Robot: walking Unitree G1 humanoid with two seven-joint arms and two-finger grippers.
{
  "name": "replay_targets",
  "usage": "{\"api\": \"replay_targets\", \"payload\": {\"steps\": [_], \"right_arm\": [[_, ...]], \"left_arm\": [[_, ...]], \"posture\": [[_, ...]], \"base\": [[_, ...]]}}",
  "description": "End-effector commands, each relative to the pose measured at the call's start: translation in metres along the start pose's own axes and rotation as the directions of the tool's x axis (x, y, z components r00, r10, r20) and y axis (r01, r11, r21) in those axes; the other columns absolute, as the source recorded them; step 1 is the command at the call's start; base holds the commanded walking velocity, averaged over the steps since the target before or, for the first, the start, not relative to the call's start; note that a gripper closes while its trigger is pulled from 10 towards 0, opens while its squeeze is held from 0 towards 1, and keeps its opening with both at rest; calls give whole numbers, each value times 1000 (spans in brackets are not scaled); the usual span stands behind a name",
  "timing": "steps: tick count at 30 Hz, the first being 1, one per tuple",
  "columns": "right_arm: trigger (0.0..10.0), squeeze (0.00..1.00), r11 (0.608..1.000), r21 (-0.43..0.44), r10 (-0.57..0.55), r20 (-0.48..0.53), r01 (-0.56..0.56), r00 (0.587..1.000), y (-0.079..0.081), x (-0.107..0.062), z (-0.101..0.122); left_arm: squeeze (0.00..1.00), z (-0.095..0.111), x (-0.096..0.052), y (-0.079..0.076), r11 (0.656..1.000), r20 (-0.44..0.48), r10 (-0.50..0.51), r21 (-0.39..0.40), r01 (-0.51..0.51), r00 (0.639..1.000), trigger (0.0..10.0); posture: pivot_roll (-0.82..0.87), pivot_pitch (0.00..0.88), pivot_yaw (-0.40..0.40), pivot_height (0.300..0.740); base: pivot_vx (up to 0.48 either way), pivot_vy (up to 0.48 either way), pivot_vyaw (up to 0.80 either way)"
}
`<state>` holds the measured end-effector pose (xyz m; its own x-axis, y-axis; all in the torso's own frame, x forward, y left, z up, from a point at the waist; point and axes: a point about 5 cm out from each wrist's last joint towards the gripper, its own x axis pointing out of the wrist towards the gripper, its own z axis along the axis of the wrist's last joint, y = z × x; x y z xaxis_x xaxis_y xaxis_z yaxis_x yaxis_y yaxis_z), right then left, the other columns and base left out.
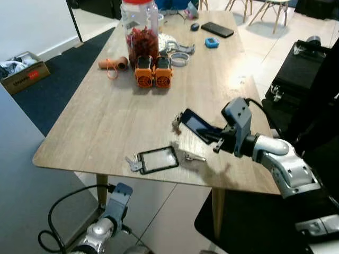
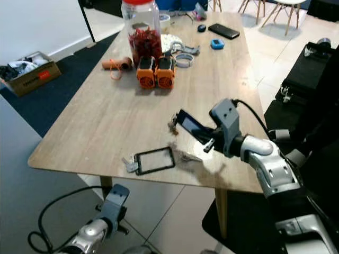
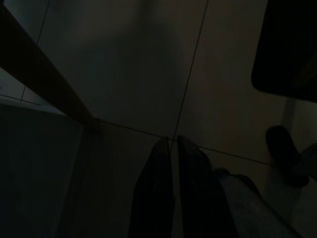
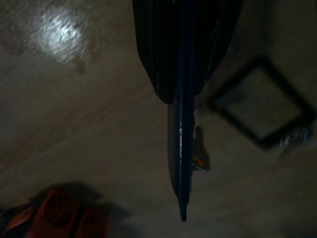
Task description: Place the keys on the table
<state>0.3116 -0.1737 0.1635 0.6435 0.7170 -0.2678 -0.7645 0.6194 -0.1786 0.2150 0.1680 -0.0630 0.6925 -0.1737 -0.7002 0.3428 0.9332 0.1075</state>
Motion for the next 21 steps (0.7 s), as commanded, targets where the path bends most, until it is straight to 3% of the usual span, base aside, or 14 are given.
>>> {"api": "replay_targets", "payload": {"steps": [1,11,20,21], "right_arm": [[10000,0,998,-46,28,-98,-33,995,7,-2,-10],[10000,0,995,-57,65,-214,-79,975,17,-5,-25],[10000,0,993,-63,76,-256,-95,964,18,-5,-27],[10000,180,994,-55,81,-259,-99,963,19,-5,-27]], "left_arm": [[0,-6,-2,3,1000,-14,7,-3,-7,1000,10000],[0,-4,-1,2,1000,-13,-1,-8,1,1000,10000],[0,-4,-1,3,1000,-14,2,-12,-2,1000,10000],[0,-4,-1,3,1000,-14,3,-13,-3,1000,10000]], "posture": [[24,63,33,740],[18,63,35,740],[22,60,31,740],[23,60,31,740]], "base": [[0,0,0],[0,0,0],[0,0,0],[0,0,0]]}}
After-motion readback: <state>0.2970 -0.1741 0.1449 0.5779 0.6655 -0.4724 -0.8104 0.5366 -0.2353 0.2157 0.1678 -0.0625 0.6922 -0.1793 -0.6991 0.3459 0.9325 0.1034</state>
